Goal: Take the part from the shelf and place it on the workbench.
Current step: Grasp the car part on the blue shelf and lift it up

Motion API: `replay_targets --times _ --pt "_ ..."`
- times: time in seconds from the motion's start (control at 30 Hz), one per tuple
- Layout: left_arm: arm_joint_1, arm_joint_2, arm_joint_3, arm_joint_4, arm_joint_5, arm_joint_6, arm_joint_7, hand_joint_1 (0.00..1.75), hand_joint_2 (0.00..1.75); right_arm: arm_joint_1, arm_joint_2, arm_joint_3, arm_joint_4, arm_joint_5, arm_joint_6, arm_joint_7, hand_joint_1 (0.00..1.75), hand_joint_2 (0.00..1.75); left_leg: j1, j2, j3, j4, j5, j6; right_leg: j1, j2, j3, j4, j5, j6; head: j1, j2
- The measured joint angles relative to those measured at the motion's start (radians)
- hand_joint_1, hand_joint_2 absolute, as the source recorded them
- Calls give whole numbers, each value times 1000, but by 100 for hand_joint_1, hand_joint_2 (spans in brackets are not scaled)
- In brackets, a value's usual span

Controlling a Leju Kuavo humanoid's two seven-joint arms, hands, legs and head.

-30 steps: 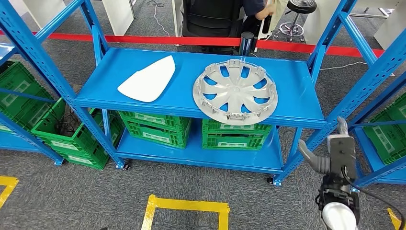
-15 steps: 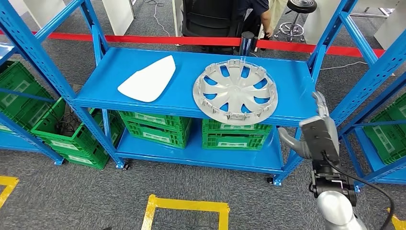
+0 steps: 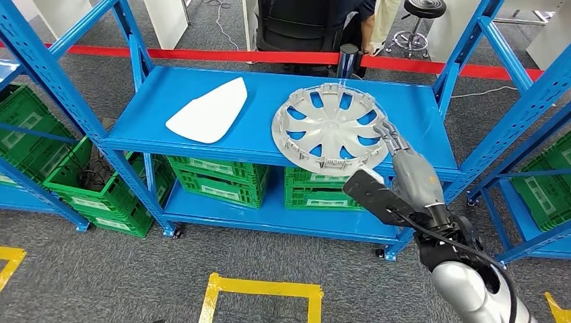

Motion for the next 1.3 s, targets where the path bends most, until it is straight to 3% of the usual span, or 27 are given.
replay_targets --times 0.5,0.77,0.9,1.0,1.07,1.13,1.17,1.23,1.3 --pt "-1 0 -24 4 5 0 -25 0 0 16 -65 30 -43 61 -47 16 0 175 0 0 0 1 0 0 0 0 0 -1 1 1 0 0" --pt "-1 0 -24 5 40 -31 -116 0 0 49 -88 2 -75 81 -77 14 0 175 -5 0 -3 5 0 2 -6 0 -1 -1 3 6 -1 0" --pt "-2 1 -24 6 40 -32 -122 0 0 61 -92 -11 -87 83 -88 10 0 175 -8 0 -12 11 1 11 -9 0 -7 -3 8 15 -3 0" --pt "-3 0 -24 6 40 -31 -120 0 0 67 -95 -23 -95 84 -93 6 0 175 -2 1 -7 -1 11 25 -9 0 -16 -2 7 25 -3 0" --pt "-3 0 -24 7 40 -29 -114 0 0 70 -100 -30 -100 85 -95 4 0 175 3 2 2 -13 20 34 -9 -1 -57 69 -30 31 5 0" --pt "-3 0 -24 7 40 -26 -108 0 0 77 -104 -33 -101 85 -96 3 0 175 2 2 0 -14 22 37 -10 -2 -125 200 -81 34 15 0" --pt "-2 0 -24 8 39 -25 -107 0 0 82 -105 -33 -101 85 -96 3 0 175 1 2 0 -14 21 37 -11 -2 -154 250 -90 35 18 0" --pt "-2 0 -24 9 39 -24 -107 0 0 89 -105 -34 -102 85 -96 3 0 175 -1 0 2 -12 18 36 -10 -2 -173 263 -61 33 21 0" --pt "-3 0 -24 9 39 -24 -107 0 0 90 -107 -38 -103 85 -96 3 0 175 -2 -3 9 -11 10 32 -8 -2 -128 141 16 23 25 0"
